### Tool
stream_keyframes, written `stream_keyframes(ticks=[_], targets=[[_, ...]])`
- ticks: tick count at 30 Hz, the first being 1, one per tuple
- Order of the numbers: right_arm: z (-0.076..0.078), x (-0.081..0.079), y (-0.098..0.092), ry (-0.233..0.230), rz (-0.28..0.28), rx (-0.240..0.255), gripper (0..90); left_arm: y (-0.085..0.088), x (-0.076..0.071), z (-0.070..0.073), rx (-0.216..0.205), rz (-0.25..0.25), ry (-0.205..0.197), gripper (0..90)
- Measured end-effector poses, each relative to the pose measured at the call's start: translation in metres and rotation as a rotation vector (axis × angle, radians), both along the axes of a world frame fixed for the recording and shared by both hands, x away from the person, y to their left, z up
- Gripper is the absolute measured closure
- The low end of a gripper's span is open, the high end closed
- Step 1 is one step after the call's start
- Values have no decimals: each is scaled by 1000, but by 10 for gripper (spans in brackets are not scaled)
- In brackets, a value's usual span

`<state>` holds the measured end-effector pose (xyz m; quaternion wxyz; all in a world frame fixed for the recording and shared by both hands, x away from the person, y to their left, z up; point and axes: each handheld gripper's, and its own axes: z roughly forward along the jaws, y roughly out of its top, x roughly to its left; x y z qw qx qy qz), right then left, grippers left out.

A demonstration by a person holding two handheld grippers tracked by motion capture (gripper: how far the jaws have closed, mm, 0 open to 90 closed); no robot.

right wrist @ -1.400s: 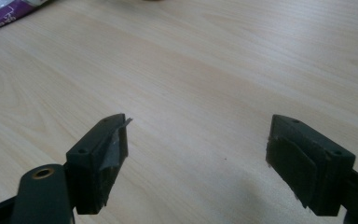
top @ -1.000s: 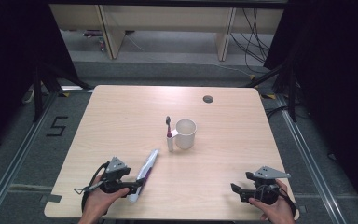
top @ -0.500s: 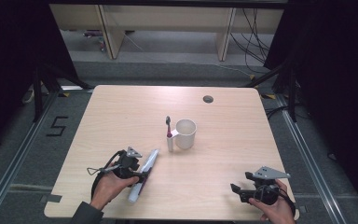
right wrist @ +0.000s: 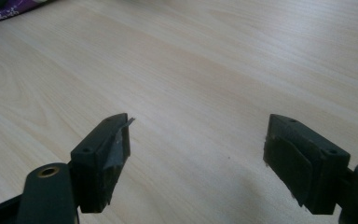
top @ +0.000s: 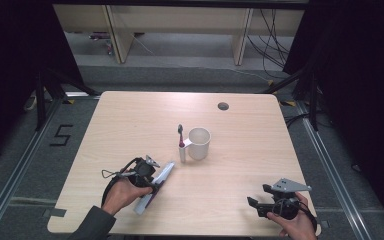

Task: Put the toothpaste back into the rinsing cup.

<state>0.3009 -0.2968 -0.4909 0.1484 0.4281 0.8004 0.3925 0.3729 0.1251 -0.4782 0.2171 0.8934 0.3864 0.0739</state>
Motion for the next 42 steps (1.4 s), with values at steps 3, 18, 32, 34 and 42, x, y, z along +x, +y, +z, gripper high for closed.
stream_keyframes(ticks=[3, 18, 32, 34, 42], targets=[[0, 0, 0, 7, 6, 6, 237, -4, -1, 0, 12, -19, 8, 619], [0, 0, 0, 1, 5, 1, 239, -25, 3, 1, 98, -133, 85, 680], [0, 0, 1, 10, -1, -1, 241, -43, 4, -2, 182, -208, 117, 752], [0, 0, 0, 10, 0, -2, 241, -45, 4, -2, 188, -207, 124, 755], [-1, 0, 0, 4, 11, -11, 241, -51, 6, 0, 251, -250, 137, 761]])
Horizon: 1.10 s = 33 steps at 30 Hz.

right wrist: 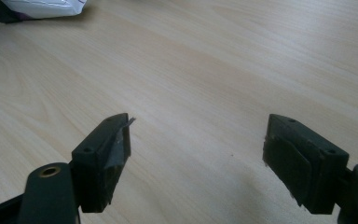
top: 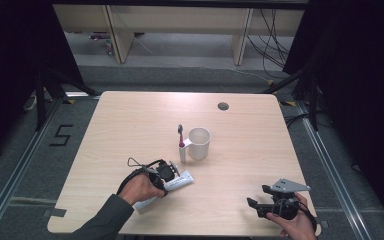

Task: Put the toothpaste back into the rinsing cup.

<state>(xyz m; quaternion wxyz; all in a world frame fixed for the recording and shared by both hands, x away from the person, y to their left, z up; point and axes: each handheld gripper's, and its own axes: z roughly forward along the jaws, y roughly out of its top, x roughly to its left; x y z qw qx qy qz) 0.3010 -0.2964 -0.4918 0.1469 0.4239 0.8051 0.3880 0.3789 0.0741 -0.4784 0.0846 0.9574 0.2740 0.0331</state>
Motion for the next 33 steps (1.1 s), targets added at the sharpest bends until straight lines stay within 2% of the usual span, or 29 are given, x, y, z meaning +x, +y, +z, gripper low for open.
stream_keyframes(ticks=[1, 2, 3, 4, 7, 8, 9, 12, 13, 14, 16, 18, 19, 20, 22, 23, 24, 25, 26, 27, 28, 31, 32, 33], targets=[[1, -1, 1, 20, -16, 15, 240, -1, 1, 0, 16, -10, 16, 762], [1, -1, 1, 20, -16, 15, 240, -1, 1, 0, 16, -10, 16, 762], [1, 0, -1, -2, -7, 0, 240, -1, 2, 0, 21, -14, 18, 762], [1, 0, -1, 0, -6, -1, 240, -4, 2, 0, 42, -26, 23, 763], [1, -1, 1, 20, -15, 14, 241, -5, 2, 1, 56, -35, 22, 764], [1, -2, 1, 30, -25, 19, 240, -6, 2, 1, 59, -40, 21, 764], [0, 0, -1, 2, -4, 1, 241, -5, 2, 1, 59, -46, 20, 766], [0, 0, -1, 3, -5, 3, 240, -5, 2, 1, 60, -59, 12, 767], [0, 0, -1, -2, -5, -1, 241, -4, 0, 1, 43, -64, 1, 768], [0, 0, -1, -2, -5, -1, 241, -4, 0, 1, 43, -64, 1, 768], [0, -1, -1, 20, -18, 14, 241, -4, -3, 4, 8, -64, -16, 768], [0, -1, -1, 26, -16, 13, 241, -4, -4, 5, -8, -64, -27, 768], [1, -1, -2, 31, -18, 19, 241, -4, -6, 10, -39, -70, -46, 769], [1, -1, -2, 31, -18, 19, 241, -4, -6, 10, -39, -70, -46, 769], [0, -1, -3, 22, -25, 22, 241, -5, -9, 17, -89, -72, -74, 769], [0, -1, -3, 22, -25, 22, 241, -5, -9, 17, -89, -72, -74, 769], [0, 0, -3, 21, -24, 21, 241, -5, -10, 20, -118, -70, -95, 769], [1, -1, -3, 17, -27, 22, 242, -6, -12, 24, -155, -77, -139, 769], [1, -1, -3, 17, -27, 22, 242, -6, -12, 24, -155, -77, -139, 769], [1, -1, -3, 23, -30, 29, 242, -8, -15, 27, -184, -49, -144, 769], [1, -1, -3, 23, -30, 29, 242, -7, -13, 29, -199, -71, -164, 769], [1, -1, -3, 23, -31, 31, 242, -11, -14, 34, -264, -49, -214, 768], [1, -1, -2, 27, -32, 36, 242, -13, -14, 36, -290, -42, -235, 769], [2, -1, -3, 14, -27, 32, 243, -17, -15, 40, -349, -16, -266, 769]])
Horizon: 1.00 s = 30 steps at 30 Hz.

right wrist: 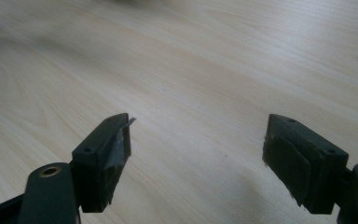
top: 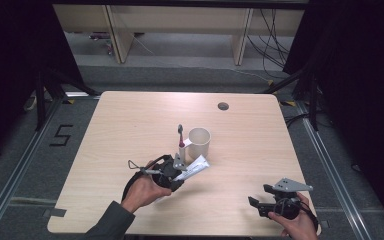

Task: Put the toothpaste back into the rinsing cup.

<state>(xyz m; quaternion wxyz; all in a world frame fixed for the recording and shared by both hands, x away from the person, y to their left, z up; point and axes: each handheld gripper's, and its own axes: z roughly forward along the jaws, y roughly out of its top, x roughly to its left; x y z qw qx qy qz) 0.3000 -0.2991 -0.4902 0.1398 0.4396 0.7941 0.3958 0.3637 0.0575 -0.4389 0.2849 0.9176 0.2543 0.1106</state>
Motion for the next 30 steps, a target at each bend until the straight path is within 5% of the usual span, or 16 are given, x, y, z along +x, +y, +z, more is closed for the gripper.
stream_keyframes(ticks=[1, 4, 11, 12, 13, 23, 24, 30], targets=[[0, 0, 0, 9, 4, 4, 243, 0, 0, 0, 0, 0, 0, 769], [0, 0, 0, -1, -2, 5, 243, -8, 1, 7, -105, 28, -61, 769], [2, -1, 0, -1, -2, 21, 243, -24, 3, 16, -195, 58, -143, 768], [2, -1, 0, -3, 0, 20, 244, -29, 4, 18, -236, 67, -157, 768], [2, 1, -2, -41, 11, -9, 243, -32, 4, 19, -250, 80, -175, 768], [2, 0, 0, -15, 2, 14, 243, -57, 13, 25, -358, 174, -296, 768], [2, 0, 0, -16, 5, 16, 243, -63, 15, 26, -406, 203, -325, 768], [2, 0, -1, -19, 8, 15, 244, -76, 21, 30, -456, 229, -404, 767]])
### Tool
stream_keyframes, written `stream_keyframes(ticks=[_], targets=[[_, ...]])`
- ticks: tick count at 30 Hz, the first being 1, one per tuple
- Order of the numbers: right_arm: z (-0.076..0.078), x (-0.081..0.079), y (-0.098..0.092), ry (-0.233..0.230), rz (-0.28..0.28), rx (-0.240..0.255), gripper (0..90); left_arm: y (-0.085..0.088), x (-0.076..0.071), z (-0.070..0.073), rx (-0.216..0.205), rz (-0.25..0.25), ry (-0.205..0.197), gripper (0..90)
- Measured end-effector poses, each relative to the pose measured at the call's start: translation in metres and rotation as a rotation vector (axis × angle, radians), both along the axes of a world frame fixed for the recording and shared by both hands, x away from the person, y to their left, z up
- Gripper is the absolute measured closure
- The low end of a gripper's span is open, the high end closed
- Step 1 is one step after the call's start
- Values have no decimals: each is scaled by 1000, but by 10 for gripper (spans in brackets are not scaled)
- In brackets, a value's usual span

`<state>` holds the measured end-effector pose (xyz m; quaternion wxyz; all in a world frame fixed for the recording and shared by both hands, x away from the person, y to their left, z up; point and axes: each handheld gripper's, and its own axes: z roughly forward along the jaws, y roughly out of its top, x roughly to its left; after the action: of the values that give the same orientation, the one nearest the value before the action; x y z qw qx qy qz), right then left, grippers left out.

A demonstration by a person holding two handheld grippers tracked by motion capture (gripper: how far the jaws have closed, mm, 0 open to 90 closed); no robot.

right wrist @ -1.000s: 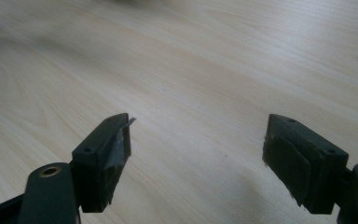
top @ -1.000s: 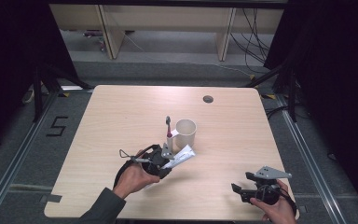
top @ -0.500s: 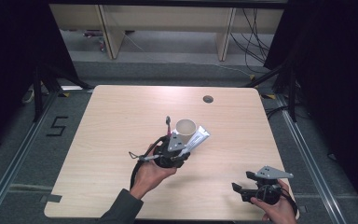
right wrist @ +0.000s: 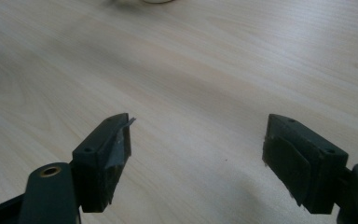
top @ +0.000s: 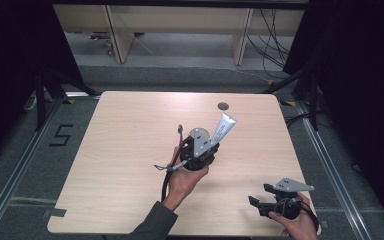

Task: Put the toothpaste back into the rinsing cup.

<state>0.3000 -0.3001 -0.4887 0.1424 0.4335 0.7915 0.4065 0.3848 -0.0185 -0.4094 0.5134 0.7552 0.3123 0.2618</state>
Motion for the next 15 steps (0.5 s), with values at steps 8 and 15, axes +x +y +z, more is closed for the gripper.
stream_keyframes(ticks=[8, 15], targets=[[0, -1, -2, 5, -4, 8, 244, -10, 14, 1, -65, 48, -59, 767], [0, 1, -5, -12, 10, -7, 244, -11, 26, 1, -114, 88, -88, 768]])
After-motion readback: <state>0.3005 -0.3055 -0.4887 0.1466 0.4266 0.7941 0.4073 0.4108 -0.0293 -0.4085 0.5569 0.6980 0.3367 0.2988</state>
